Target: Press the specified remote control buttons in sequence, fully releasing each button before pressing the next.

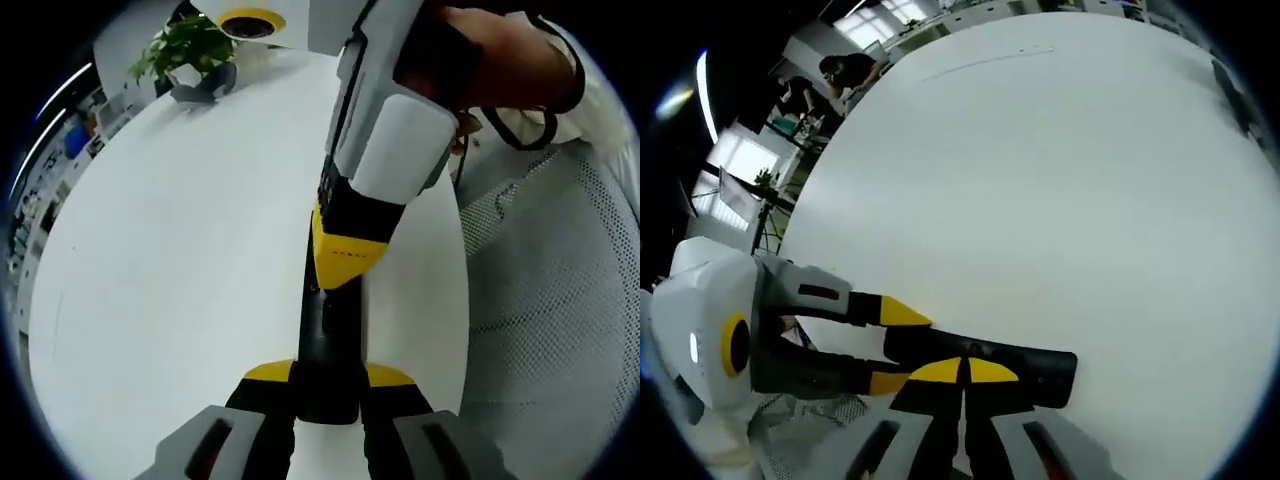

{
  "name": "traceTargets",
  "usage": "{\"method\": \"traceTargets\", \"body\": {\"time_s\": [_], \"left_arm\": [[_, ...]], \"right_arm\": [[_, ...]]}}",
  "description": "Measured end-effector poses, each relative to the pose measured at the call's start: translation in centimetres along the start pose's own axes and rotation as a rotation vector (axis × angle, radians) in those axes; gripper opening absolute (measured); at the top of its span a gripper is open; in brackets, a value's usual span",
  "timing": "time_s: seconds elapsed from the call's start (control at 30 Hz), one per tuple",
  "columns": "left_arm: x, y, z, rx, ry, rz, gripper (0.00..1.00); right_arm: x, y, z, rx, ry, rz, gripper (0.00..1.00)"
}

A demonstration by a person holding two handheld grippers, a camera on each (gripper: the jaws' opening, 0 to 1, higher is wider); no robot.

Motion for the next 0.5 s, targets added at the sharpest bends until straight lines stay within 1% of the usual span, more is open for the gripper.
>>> {"method": "traceTargets", "body": {"time_s": [0.07,0.13,0.27,0.5], "left_arm": [[0.03,-0.04,-0.05,0.001,-0.003,0.009,0.23],[0.0,0.01,-0.07,0.003,-0.004,0.011,0.23],[-0.05,0.12,-0.05,0.004,-0.001,-0.003,0.23],[-0.01,0.01,-0.08,0.009,-0.002,0.008,0.23]], "right_arm": [[0.26,0.25,-0.1,-0.01,0.011,0.012,0.0],[0.2,0.14,-0.04,-0.011,0.004,0.004,0.0],[0.33,0.1,0.11,-0.016,0.007,0.007,0.0],[0.5,0.03,0.23,-0.037,0.04,0.024,0.0]]}}
Point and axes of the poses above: the point that each gripper's makers call its tool centre point, and the gripper's own axes: x roughly forward along the fingers, z roughly to its left, y roughly out of its underside, the point moved 4 cm from there along -x, roughly backward along the fingers, and after that the axes turned 5 degrees about y, right-handed, at the moved point
